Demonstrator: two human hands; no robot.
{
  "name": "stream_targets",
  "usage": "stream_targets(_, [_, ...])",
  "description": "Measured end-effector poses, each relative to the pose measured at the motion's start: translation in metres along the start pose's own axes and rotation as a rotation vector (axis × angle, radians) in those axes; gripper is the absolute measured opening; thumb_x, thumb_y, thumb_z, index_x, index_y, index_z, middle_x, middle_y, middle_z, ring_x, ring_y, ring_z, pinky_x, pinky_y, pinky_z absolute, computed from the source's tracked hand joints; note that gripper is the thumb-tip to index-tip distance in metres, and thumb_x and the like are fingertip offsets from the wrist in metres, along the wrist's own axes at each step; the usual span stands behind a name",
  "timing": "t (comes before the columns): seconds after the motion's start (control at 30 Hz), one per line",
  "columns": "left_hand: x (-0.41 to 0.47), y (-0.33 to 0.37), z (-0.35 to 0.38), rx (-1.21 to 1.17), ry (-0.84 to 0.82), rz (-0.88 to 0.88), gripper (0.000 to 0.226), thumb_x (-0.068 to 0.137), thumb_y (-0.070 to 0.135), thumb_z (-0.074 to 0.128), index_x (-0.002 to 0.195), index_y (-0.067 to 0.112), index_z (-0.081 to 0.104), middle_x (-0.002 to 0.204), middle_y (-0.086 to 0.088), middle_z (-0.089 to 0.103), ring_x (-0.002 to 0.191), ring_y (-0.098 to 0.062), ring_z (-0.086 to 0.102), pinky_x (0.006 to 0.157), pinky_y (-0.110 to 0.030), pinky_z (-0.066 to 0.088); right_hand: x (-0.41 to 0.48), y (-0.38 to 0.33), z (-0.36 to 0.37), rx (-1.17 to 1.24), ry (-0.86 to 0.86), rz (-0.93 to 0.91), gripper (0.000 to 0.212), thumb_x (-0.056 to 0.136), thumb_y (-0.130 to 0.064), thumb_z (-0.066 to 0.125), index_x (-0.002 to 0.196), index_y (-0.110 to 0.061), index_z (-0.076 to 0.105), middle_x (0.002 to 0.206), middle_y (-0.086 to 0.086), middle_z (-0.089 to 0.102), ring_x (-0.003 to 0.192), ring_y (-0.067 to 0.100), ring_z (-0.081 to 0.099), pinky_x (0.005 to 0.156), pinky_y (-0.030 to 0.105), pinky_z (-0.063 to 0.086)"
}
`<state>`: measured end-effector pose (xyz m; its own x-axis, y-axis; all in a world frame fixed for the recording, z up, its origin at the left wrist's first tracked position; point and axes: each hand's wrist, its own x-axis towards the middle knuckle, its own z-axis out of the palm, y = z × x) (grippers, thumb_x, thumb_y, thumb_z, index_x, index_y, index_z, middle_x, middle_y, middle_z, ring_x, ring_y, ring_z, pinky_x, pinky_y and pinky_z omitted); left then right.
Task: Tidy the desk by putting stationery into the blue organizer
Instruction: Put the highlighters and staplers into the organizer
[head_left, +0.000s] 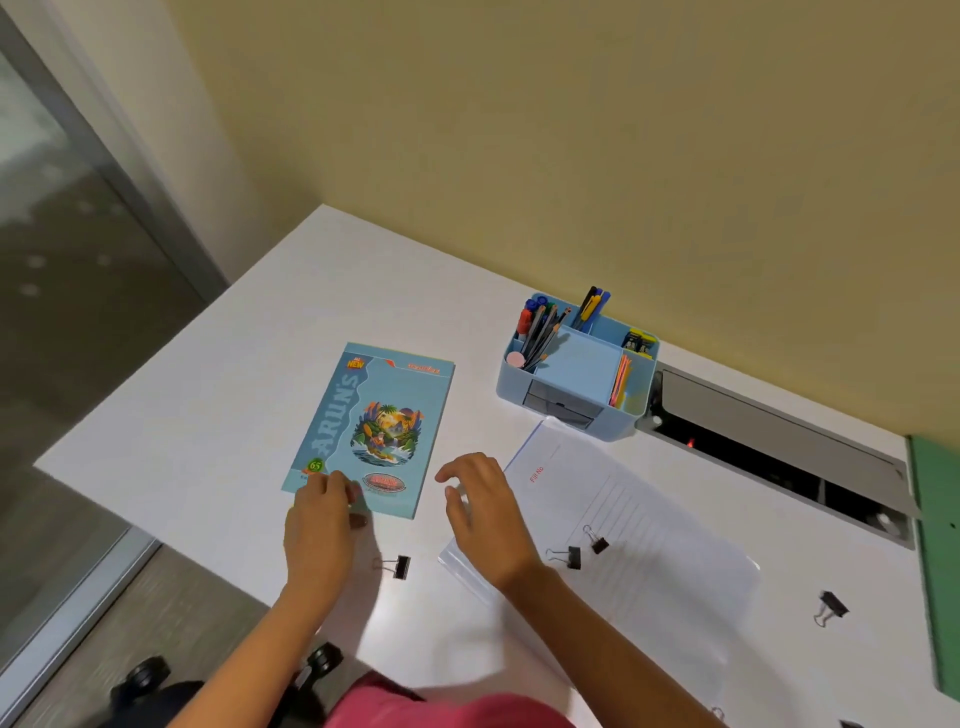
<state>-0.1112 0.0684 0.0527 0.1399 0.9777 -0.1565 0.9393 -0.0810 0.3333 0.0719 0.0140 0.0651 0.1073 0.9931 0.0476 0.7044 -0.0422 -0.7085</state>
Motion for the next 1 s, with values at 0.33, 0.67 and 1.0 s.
stream_targets(0.33, [-0.017, -0.018, 0.007, 0.206, 0.014, 0.02, 0.014, 0.074, -0.001, 0.072, 0.084, 0.002, 0.063, 0.075, -0.016, 0.062, 0.065, -0.034, 0.058, 0.059, -0.036, 0.032, -0.013, -0.01, 0.004, 0.037, -0.01, 0.125, 0.014, 0.098, -0.02, 0.047, 0.108, -0.023, 0.057, 0.116, -0.008, 0.053, 0.107, 0.005, 0.052, 0.092, 0.013, 0.045])
stream_targets(0.67, [-0.016, 0.039, -0.004, -1.341, -0.354, -0.462, 0.012, 0.093, 0.0, 0.051, 0.093, 0.01, 0.057, 0.084, -0.009, 0.063, 0.081, -0.025, 0.06, 0.069, -0.027, 0.049, -0.035, -0.022, -0.008, 0.691, -0.099, 0.54, 0.038, 0.083, -0.015, 0.072, 0.117, -0.009, 0.057, 0.108, 0.009, 0.065, 0.092, 0.014, 0.064, 0.073, 0.009, 0.051])
stream_targets(1.0, [-0.011, 0.109, -0.004, -1.616, -0.665, -0.551, 0.011, 0.095, 0.011, 0.052, 0.098, 0.005, 0.061, 0.093, -0.013, 0.068, 0.087, -0.022, 0.064, 0.072, -0.036, 0.059, -0.032, 0.006, -0.059, 0.903, 0.324, 0.687, 0.031, 0.077, -0.008, 0.076, 0.106, -0.004, 0.067, 0.102, 0.017, 0.072, 0.099, 0.03, 0.068, 0.097, 0.044, 0.052])
